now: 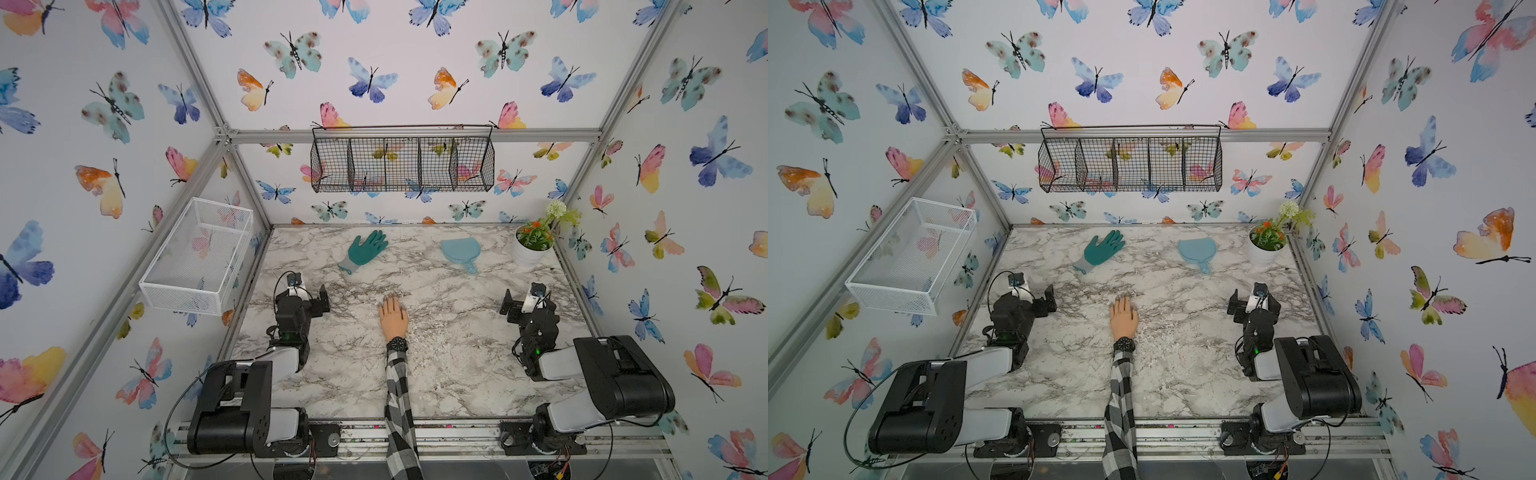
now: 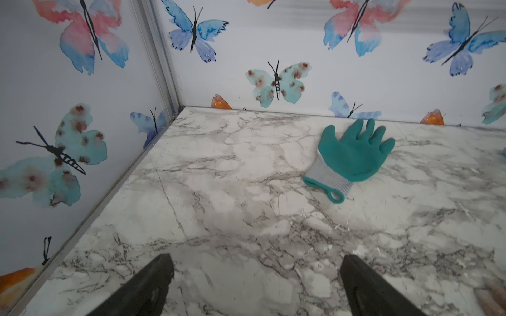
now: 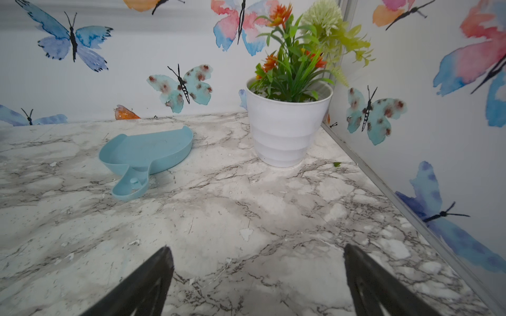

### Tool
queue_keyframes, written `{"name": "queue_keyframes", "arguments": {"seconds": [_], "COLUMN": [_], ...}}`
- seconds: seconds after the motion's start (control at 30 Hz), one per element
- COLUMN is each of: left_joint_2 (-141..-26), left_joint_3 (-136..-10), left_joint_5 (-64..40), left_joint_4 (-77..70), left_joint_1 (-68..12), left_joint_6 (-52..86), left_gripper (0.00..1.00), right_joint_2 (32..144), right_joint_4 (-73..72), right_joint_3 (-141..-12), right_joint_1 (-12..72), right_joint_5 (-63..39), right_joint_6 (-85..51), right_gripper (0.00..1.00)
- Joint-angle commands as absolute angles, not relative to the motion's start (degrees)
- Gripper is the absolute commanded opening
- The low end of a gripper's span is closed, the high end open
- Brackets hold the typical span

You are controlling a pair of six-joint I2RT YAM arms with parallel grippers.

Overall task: Take off the watch
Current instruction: Adjust the hand at the center of the board.

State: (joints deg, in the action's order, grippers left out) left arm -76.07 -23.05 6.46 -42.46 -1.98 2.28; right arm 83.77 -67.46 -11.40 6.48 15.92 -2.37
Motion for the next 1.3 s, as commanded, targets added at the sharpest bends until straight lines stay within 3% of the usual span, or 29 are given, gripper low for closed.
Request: {"name": "queue_keyframes", "arguments": {"seconds": [0.0, 0.1, 0.17, 0.33, 0.43, 0.57, 0.8, 1.0, 1.27], "left_joint_2": [-73.9, -75.2, -75.8, -77.2, -78.6, -79.2, -84.7, -90.3, -94.3], "left_joint_3": [-34.0, -40.4, -43.7, -50.1, -54.2, -55.2, -61.0, -66.5, -67.3], "left_joint_5": [7.2, 3.5, 0.7, -0.6, 3.0, 5.5, 11.1, 14.4, 11.1], "left_joint_4": [-20.8, -11.7, -6.8, 3.7, 11.1, 16.7, 26.3, 31.7, 33.0], "left_joint_1": [-2.2, -2.3, -2.7, -9.3, -15.5, -22.3, -33.1, -38.5, -39.1], "left_joint_6": [8.9, 15.5, 20.4, 25.9, 27.1, 32.2, 38.0, 41.0, 42.4], "left_gripper": [0.99, 0.98, 0.99, 0.99, 0.99, 0.98, 1.0, 1.0, 1.0], "right_joint_2": [75.1, 73.4, 74.6, 79.1, 79.5, 79.7, 80.1, 80.3, 84.1], "right_joint_4": [-48.8, -29.7, -18.0, -3.4, -2.5, -2.1, -5.1, -10.7, -14.2], "right_joint_3": [-18.4, -29.5, -35.3, -44.5, -44.5, -43.2, -38.4, -34.5, -35.3], "right_joint_1": [6.9, 6.9, 6.9, 6.9, 6.9, 6.9, 7.0, 10.5, 19.8], "right_joint_5": [19.4, 17.7, 21.9, 13.0, 1.3, -11.7, -24.8, -28.2, -27.7], "right_joint_6": [-5.3, -15.9, -28.4, -27.5, -25.3, -27.2, -34.3, -40.4, -44.0], "right_gripper": [0.99, 0.99, 0.99, 0.99, 0.99, 0.92, 0.9, 0.9, 0.89]}}
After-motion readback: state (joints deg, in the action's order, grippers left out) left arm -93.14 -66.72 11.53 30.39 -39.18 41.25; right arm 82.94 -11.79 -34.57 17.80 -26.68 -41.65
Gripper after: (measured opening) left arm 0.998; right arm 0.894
